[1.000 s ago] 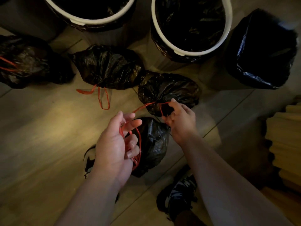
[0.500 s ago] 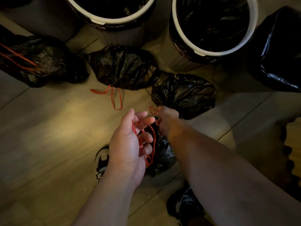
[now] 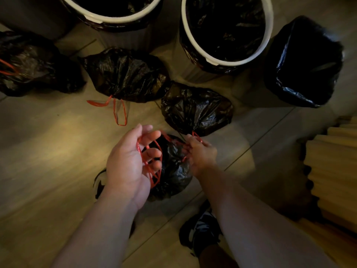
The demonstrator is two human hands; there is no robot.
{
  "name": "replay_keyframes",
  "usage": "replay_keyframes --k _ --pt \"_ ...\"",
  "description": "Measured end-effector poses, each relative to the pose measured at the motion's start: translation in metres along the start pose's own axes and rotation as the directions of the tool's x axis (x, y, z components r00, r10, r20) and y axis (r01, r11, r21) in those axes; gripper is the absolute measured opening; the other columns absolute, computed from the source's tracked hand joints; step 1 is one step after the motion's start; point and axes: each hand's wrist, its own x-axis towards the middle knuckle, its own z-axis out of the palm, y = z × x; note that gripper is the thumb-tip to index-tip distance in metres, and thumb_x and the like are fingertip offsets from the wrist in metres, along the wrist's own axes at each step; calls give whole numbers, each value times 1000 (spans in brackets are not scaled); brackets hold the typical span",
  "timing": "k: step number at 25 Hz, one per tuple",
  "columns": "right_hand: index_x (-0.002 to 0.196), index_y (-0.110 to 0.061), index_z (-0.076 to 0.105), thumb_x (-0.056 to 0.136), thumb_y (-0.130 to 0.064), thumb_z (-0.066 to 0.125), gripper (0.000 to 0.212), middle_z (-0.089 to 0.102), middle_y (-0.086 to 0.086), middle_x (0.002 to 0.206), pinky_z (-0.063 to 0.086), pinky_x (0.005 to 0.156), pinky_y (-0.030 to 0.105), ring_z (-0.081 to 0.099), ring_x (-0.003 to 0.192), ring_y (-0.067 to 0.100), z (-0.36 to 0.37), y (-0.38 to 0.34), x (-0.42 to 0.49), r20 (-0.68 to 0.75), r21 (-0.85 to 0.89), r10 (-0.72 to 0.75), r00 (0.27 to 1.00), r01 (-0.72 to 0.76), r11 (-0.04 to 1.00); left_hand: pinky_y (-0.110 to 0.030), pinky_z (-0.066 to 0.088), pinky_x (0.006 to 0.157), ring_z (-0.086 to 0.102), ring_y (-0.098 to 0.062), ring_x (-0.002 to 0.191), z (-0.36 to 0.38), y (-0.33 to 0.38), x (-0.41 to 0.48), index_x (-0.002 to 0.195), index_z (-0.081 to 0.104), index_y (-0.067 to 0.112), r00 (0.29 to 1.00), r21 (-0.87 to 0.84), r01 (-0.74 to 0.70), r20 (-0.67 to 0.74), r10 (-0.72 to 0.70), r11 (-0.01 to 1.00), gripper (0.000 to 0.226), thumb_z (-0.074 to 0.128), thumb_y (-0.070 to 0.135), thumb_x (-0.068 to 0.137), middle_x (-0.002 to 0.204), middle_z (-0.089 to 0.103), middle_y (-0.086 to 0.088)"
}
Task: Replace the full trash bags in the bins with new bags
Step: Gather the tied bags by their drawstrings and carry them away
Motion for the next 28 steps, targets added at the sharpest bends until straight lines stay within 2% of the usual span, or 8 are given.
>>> replay_keyframes --k 3,6,9,14,17,21,26,28 --pt "102 2 73 93 -9 78 15 78 16 86 60 61 31 78 72 24 -10 -10 -9 47 83 -1 999 -3 997 -23 49 49 64 -11 63 -4 -4 -2 105 74 20 1000 13 -17 -8 17 1000 22 59 36 103 96 79 2" --pt "111 3 70 99 -13 73 20 78 17 98 62 62 30 81 81 24 -18 -26 -22 42 72 11 999 -14 997 -24 55 54 71 -14 69 -4 -8 -7 106 74 19 999 17 -38 -7 39 999 21 59 33 104 96 79 1" --pt "100 -7 72 93 -24 80 20 72 0 72 55 56 27 72 58 16 -32 -45 -33 -23 -61 -12 1000 10 998 -26 58 59 74 -16 75 0 -13 -14 107 73 17 997 49 -69 24 68 996 20 57 30 106 98 79 0" --pt "86 -14 72 88 -51 78 37 63 1 68 41 42 22 60 54 12 -61 -84 -55 -85 -427 -241 967 183 885 -26 59 59 74 -18 75 9 -18 -38 106 72 16 992 42 -116 53 114 992 19 56 25 107 98 78 -3" --pt "83 -11 72 90 -54 73 44 62 5 60 50 44 26 64 50 12 -78 -113 -77 25 -425 -274 962 258 868 -27 58 59 73 -18 72 28 -18 -54 104 72 15 989 84 -133 83 126 988 20 55 25 107 89 77 -4" --pt "73 -17 72 90 -57 72 45 65 -2 57 53 49 31 61 51 14 -92 -152 -111 117 -468 -292 949 312 827 -27 57 62 71 -15 69 58 -5 -72 102 74 18 989 180 -114 114 95 977 28 55 38 106 76 73 0" --pt "73 -4 67 89 -51 77 50 53 -3 55 44 45 23 50 48 8 -101 -184 -152 237 -512 -332 913 407 756 -33 57 64 74 -17 69 77 -2 -105 104 73 22 994 264 -98 73 82 960 36 59 55 99 72 72 1" --pt "70 -6 66 93 -50 73 50 56 1 55 41 42 19 50 47 6 -106 -189 -170 290 -510 -362 886 463 725 -37 57 64 76 -19 70 80 -6 -119 110 69 24 997 264 -72 38 64 962 49 60 68 90 72 73 0"
